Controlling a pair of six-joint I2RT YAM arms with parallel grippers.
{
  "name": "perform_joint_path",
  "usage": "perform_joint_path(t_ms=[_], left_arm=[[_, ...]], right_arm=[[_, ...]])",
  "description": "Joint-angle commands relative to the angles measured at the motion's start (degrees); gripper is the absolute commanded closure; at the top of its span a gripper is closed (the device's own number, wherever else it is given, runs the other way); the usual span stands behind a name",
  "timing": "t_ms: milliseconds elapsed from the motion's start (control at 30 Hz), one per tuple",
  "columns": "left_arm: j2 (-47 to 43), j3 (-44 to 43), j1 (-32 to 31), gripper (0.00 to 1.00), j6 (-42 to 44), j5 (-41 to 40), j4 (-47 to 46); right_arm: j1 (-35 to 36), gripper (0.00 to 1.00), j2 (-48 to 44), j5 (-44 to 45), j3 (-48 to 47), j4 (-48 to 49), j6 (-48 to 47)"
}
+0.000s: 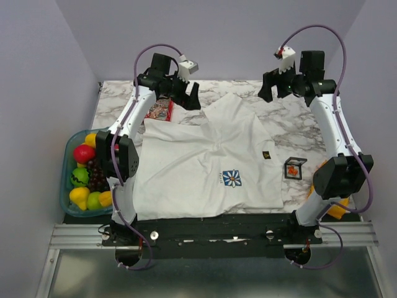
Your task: Remove the brooch from the garment
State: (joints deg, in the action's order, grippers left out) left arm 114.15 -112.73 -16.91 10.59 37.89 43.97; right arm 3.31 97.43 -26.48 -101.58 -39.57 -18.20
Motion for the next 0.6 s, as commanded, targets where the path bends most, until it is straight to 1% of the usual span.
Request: perform_joint_path(t_ms=[0, 67, 100, 200, 233, 300, 400, 567], left_arm=[[2.14, -4.09, 6.79, 0.01, -12.7, -3.16, 2.81], [1.08, -4.78, 7.76, 0.01, -12.44, -6.84, 1.83], [1.08, -7.04, 8.98, 0.01, -12.26, -9.47, 2.0], [1.25, -11.53, 12.06, 0.01, -12.17, -13.53, 1.74], [1.17, -12.25, 12.86, 0.01, -12.17, -14.15, 1.39], [1.25, -13.83, 14.18, 0.01, -12.08, -15.73, 0.25], [1.69, -14.89, 16.38, 0.01, -12.08, -17.49, -0.11], [1.69, -14.01, 16.38, 0.01, -10.94, -23.46, 0.16]], right_arm=[[-0.06, 0.0, 3.64, 16.06, -6.34, 10.22, 22.37], [0.03, 0.01, 4.7, 18.47, -7.23, 10.74, 23.12], [0.03, 0.0, 4.7, 21.61, -7.14, 11.44, 23.64], [0.12, 0.0, 4.0, 26.21, -5.92, 12.23, 23.74], [0.12, 0.01, 3.56, 26.22, -5.48, 12.32, 23.21], [0.12, 0.0, 1.98, 29.1, -4.25, 12.76, 22.42], [0.12, 0.0, -0.3, 30.52, -3.36, 12.94, 21.45], [0.12, 0.0, -2.94, 31.4, -2.13, 12.41, 19.96]])
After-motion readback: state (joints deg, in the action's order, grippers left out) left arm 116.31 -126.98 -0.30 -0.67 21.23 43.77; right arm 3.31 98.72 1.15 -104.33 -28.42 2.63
